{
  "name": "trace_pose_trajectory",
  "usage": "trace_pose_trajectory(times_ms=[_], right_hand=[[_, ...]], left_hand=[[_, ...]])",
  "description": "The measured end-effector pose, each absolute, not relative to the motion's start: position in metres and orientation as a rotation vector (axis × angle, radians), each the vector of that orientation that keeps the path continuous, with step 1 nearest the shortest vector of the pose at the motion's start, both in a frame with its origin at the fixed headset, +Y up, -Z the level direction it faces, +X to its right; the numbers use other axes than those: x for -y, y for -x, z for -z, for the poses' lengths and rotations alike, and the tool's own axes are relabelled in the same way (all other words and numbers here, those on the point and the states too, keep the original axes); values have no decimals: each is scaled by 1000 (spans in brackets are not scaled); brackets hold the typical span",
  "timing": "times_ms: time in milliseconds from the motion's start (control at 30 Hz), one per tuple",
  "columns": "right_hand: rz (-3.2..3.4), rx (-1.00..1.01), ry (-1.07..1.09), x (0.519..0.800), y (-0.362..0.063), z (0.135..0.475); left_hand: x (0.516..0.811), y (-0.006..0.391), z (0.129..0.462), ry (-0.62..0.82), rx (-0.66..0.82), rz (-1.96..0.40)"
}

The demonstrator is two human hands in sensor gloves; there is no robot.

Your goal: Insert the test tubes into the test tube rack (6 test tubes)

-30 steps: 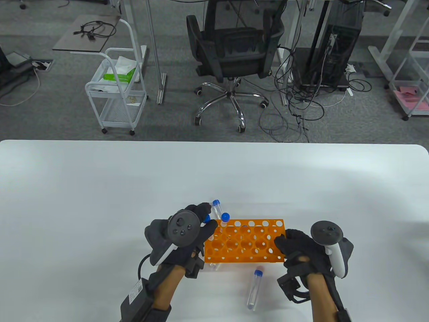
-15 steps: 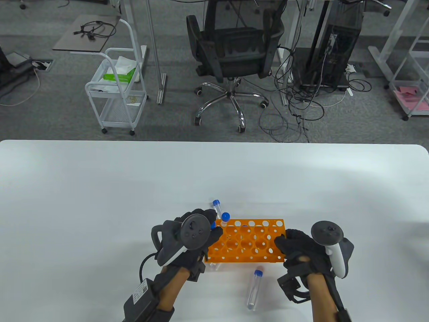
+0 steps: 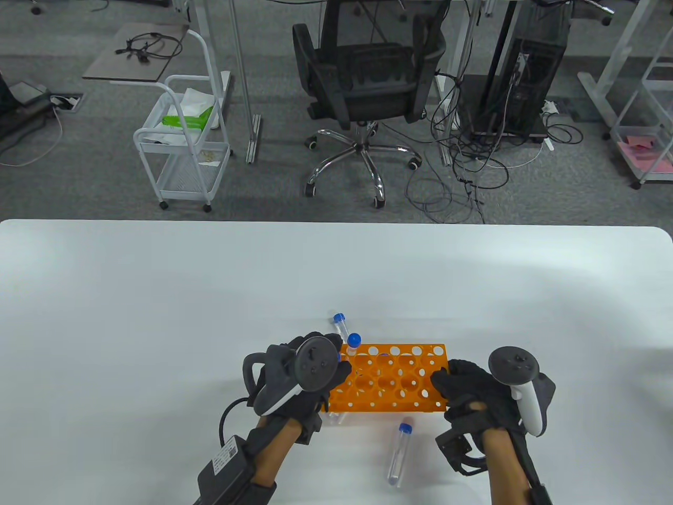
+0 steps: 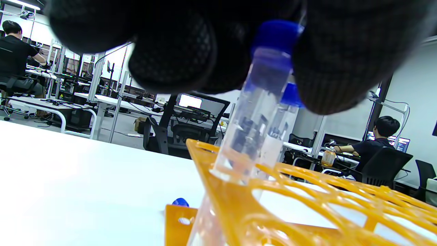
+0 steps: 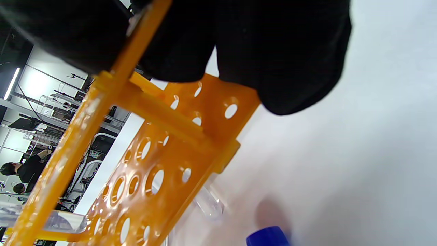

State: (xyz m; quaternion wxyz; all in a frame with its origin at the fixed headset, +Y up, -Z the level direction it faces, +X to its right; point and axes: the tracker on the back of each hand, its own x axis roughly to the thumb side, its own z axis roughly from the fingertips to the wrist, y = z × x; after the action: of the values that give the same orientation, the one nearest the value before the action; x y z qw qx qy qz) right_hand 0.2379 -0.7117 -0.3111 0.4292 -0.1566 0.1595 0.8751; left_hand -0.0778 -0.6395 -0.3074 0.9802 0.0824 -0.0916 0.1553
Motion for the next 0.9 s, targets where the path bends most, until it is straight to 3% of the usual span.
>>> trace_pose_trajectory(times_ms=[533,733,900], right_hand=[[-2189,-403,401,712,-239,311],[-2192,-400,406,710,-241,312],[-2188,-388,415,709,-244,312]], left_hand=[[641,86,310,-101,172,-368],[635,119,317,-121,113,-586],[649,148,331,-71,33,-722]])
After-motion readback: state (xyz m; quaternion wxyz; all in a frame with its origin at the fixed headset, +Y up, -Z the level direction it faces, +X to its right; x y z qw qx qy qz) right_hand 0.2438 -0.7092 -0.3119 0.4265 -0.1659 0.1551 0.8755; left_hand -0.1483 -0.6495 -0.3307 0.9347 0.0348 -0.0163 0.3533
